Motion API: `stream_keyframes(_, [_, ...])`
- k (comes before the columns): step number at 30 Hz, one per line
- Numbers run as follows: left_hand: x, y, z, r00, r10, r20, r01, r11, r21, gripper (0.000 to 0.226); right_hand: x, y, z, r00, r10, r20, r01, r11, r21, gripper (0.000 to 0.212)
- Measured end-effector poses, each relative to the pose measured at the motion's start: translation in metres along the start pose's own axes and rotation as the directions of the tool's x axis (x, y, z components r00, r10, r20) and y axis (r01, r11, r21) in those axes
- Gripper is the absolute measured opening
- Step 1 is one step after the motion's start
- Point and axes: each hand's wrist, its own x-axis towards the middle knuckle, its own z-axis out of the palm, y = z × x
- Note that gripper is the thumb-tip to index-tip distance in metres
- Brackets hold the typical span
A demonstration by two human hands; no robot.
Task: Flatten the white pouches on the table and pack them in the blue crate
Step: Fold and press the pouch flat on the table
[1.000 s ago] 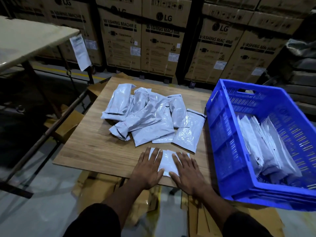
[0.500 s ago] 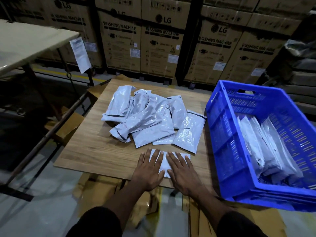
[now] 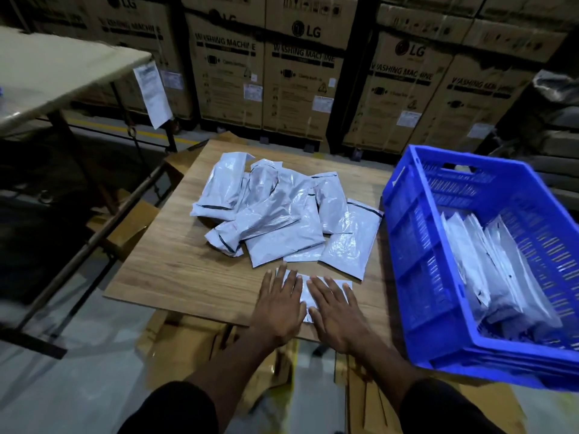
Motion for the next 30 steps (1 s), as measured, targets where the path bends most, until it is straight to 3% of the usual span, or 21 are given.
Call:
stream_keyframes(2, [0.007, 0.004, -0.001, 0.999, 0.032, 0.007, -0.032, 0.999, -0.003, 0.058, 0.001, 0.002, -0.004, 1.0, -0.009, -0.006, 0.01, 0.994, 0.111, 0.057])
stream_keyframes(4, [0.011, 0.004, 0.003, 0.997, 0.053, 0.052, -0.05, 0.997, -0.062, 0.072, 0.001, 0.004, -0.01, 1.0, 0.008, -0.006, -0.006, 0.958, 0.285, 0.057])
stream_keyframes(6, [0.009, 0.003, 0.009, 0.997, -0.002, 0.082, 0.005, 0.999, -0.038, 0.071, 0.001, 0.004, -0.012, 0.997, 0.044, -0.055, -0.022, 0.936, 0.351, 0.068])
stream_keyframes(9, [-0.003, 0.002, 0.012, 0.999, -0.048, 0.008, 0.048, 0.998, -0.05, 0.053, -0.003, 0.003, -0.002, 0.996, 0.034, -0.084, -0.02, 0.987, 0.162, 0.068])
stream_keyframes(13, [-0.01, -0.002, 0.012, 0.999, -0.026, -0.046, 0.023, 0.997, -0.071, 0.058, -0.004, 0.001, 0.002, 0.988, 0.03, -0.153, -0.023, 0.999, 0.043, 0.057])
stream_keyframes(18, [-0.007, -0.005, 0.009, 1.0, -0.022, 0.014, 0.023, 0.998, -0.051, 0.061, -0.004, 0.005, 0.003, 0.99, 0.038, -0.133, -0.034, 0.999, 0.034, 0.058])
stream_keyframes(21, [-0.006, -0.009, 0.009, 0.999, -0.013, 0.04, 0.014, 0.999, -0.03, 0.061, -0.021, 0.006, 0.004, 0.984, -0.051, -0.173, 0.059, 0.997, 0.04, 0.06])
stream_keyframes(25, [-0.004, -0.011, 0.008, 0.999, -0.005, 0.054, 0.008, 0.998, -0.056, 0.06, -0.041, 0.006, 0.008, 0.949, -0.119, -0.291, 0.109, 0.993, -0.049, 0.036])
stream_keyframes(28, [-0.003, -0.014, 0.008, 0.998, -0.005, 0.07, 0.01, 0.997, -0.074, 0.061, -0.038, 0.004, 0.004, 0.944, -0.172, -0.283, 0.139, 0.981, -0.136, 0.014])
stream_keyframes(30, [-0.004, -0.014, 0.008, 0.996, 0.002, 0.088, 0.004, 0.998, -0.06, 0.062, -0.033, 0.003, -0.002, 0.94, -0.188, -0.285, 0.151, 0.977, -0.148, 0.012])
